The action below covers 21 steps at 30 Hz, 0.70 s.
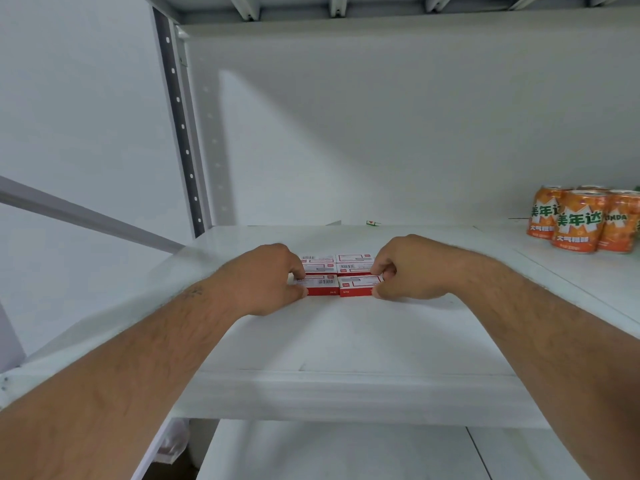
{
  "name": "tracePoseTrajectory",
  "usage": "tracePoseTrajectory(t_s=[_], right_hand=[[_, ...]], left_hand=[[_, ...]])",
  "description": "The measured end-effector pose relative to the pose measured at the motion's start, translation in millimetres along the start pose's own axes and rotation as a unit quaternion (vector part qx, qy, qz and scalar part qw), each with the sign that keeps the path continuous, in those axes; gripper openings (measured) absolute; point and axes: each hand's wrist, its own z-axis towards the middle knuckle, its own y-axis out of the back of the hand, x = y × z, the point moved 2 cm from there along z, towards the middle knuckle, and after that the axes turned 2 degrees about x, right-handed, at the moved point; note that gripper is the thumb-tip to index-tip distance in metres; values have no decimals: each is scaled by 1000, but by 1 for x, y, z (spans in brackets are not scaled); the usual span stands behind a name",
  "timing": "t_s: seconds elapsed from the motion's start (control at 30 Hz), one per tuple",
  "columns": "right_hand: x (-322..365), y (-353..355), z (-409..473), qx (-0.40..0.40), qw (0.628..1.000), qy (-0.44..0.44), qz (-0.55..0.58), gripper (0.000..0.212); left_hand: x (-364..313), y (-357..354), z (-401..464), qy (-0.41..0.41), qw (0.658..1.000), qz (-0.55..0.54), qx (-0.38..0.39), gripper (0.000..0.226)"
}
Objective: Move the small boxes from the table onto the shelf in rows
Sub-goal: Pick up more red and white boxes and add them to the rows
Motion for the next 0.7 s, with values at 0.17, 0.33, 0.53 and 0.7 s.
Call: tracePoseTrajectory(t_s=[0.17, 0.33, 0.53, 0.7], right_hand=[[0, -1, 2, -11, 1000, -14, 1, 22], [0, -2, 4, -15, 1000, -27, 2, 23], [1, -2, 3, -29, 999, -35, 4, 24], [4, -4, 2, -29, 998, -42, -26, 24]], left_hand=[[1, -1, 3, 7, 1000, -14, -2, 31], [2, -3, 7, 2, 1000, -11, 1, 31], [2, -4, 8, -5, 1000, -9, 2, 29], [2, -4, 8, -1, 1000, -9, 4, 29]])
